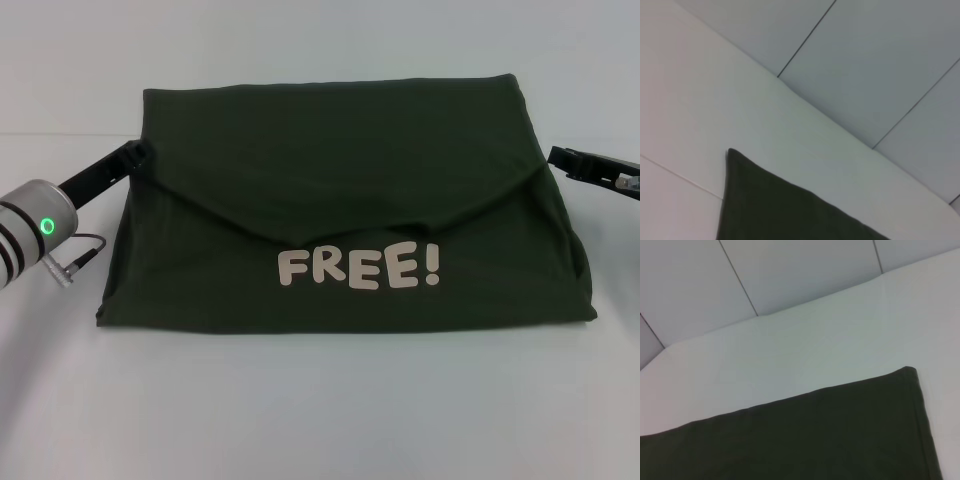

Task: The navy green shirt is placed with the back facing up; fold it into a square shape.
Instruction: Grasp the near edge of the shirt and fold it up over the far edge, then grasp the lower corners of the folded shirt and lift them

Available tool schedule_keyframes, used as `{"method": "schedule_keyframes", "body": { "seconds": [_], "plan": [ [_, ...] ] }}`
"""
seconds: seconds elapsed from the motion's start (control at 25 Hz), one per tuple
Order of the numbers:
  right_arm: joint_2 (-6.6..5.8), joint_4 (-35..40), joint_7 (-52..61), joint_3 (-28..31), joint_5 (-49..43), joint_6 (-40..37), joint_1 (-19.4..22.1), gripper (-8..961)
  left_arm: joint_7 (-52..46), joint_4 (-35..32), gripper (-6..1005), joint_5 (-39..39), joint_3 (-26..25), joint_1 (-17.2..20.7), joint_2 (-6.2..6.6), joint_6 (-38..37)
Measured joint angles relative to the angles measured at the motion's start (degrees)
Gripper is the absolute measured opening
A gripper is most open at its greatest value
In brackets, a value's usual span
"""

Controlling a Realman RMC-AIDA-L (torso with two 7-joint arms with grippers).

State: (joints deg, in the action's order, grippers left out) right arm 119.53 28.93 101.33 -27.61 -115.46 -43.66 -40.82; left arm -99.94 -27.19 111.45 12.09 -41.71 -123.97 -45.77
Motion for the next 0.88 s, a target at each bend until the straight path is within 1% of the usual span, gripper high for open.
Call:
{"method": "schedule_keyframes", "body": {
  "seconds": [0.04,0.08,0.2,0.32,0.44,0.52,0.64,0.76,0.88],
  "plan": [
    [0.0,-0.01,-0.15,-0.06,0.0,0.03,0.13,124,2.88,1.29,87,-3.18,-0.06,0.37,-0.03,0.18],
    [0.0,-0.01,-0.46,-0.08,0.0,0.09,0.28,127,3.92,1.75,89,-4.29,-0.14,0.53,-0.03,0.19],
    [0.0,-0.13,-1.93,-0.08,0.16,-0.32,0.7,243,7.13,2.68,94,-7.73,-0.33,1.27,-0.15,0.19],
    [0.0,-0.23,-2.21,-0.06,1.32,-1.26,1.66,359,8.71,3.34,176,-10.32,-0.4,2.3,-0.2,0.01],
    [-0.09,0.1,-2.23,0.15,3.96,-5.01,3.5,417,8.17,3.32,258,-10.88,-0.3,3.66,0.04,-2.65],
    [-0.63,0.43,-2.23,0.29,6.42,-9.56,5.51,456,5.77,2.6,369,-10.81,-0.27,5.4,0.34,-8.5],
    [-1.96,0.53,-2.23,0.33,8.62,-17.34,8.04,515,1.78,0.71,535,-9.88,0.53,8.1,0.93,-18.01],
    [-2.82,0.48,-2.23,0.18,8.72,-23.41,9.67,573,-2.02,-2.84,596,-5.0,1.74,10.39,1.49,-25.19],
    [-3.01,0.55,-2.28,-0.09,8.45,-27.48,10.87,818,-7.35,-7.05,657,3.01,2.16,11.92,2.15,-31.5]
  ]
}}
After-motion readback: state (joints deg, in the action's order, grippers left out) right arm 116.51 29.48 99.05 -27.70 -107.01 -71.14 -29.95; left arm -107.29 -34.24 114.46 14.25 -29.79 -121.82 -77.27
